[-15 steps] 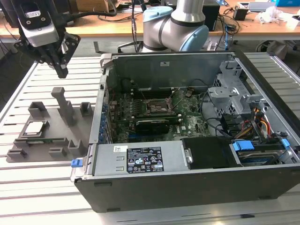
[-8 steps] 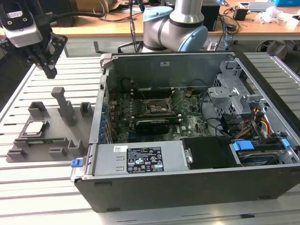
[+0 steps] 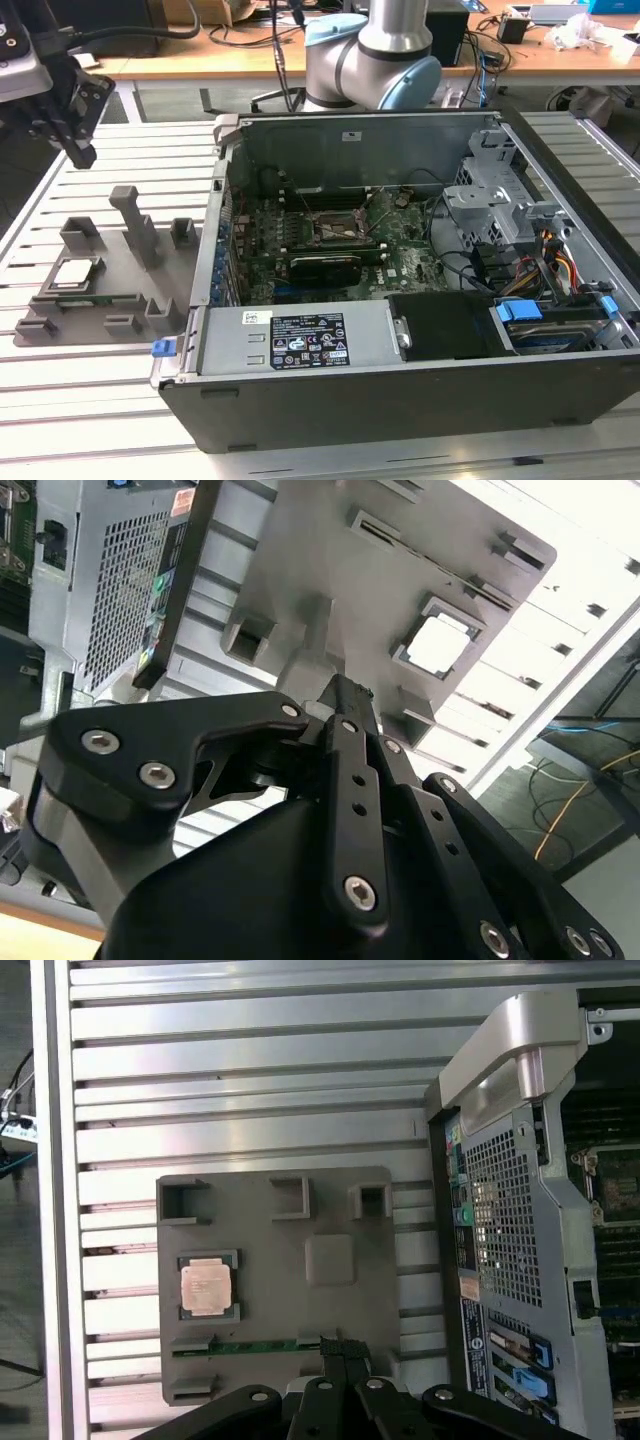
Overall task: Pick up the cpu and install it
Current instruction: 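Reach for the cpu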
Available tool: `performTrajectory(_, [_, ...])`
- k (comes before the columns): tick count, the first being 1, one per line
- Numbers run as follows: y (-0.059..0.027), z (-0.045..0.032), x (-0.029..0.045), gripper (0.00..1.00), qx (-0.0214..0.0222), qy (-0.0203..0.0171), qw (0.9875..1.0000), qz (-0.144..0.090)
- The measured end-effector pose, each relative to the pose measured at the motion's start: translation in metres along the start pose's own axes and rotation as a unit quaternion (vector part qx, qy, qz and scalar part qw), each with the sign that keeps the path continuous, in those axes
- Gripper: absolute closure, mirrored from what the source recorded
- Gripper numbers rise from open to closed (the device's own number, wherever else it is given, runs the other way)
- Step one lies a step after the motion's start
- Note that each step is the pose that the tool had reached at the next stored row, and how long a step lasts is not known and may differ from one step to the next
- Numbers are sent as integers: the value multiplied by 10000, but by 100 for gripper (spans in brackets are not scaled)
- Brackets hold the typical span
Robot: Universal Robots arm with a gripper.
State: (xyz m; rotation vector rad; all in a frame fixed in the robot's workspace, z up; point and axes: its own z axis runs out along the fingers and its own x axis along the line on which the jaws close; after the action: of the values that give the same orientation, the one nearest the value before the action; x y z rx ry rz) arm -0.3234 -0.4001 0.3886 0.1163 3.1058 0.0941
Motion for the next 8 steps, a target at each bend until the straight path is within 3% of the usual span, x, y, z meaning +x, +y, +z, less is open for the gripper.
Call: performTrajectory(8, [-18,-8,244,89,0,0,10000,0])
